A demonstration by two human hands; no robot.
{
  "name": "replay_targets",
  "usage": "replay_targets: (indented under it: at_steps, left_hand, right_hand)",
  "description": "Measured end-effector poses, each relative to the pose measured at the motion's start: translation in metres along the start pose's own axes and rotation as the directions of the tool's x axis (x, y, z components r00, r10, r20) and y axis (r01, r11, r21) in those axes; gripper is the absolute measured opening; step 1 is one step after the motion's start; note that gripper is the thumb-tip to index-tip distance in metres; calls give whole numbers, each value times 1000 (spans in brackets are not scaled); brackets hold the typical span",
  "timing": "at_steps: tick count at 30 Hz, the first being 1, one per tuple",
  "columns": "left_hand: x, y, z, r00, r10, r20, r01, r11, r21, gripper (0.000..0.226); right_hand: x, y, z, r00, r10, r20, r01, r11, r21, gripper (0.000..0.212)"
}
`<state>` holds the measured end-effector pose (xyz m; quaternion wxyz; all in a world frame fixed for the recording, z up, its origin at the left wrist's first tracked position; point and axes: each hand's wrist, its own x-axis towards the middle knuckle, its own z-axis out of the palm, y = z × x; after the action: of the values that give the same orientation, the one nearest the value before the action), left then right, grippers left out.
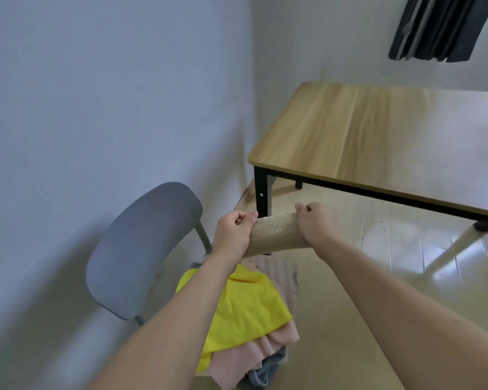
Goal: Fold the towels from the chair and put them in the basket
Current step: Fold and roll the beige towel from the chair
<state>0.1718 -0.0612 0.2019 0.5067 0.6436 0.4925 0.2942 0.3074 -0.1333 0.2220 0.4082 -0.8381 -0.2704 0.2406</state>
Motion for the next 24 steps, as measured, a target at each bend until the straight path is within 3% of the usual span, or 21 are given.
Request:
replay_targets:
  at_steps: [6,13,19,22,24]
  left_hand:
    - [-74,188,-31,1000,28,-7,-28,999,-45,27]
    - [-87,256,-11,996,12,89,-5,997,-74,17]
    - [-77,286,69,992,29,123,-28,1000,-11,20]
    - [-81,312,124,992,43,122,-42,999,-7,19]
    - [-82,329,161,992,56,115,-55,998,-16,21]
  right_hand:
    - [-57,-119,-145,998,52,-32,-51,998,30,41]
    - [-53,-137,-222,990,121,-66,-110,982,153,41]
    - [-22,-99,-293,887,380,262,-441,865,239,49]
    - [1,-72,-348,864,357,354,-454,857,244,45]
    - [21,-56,-384,887,308,344,-405,877,259,43]
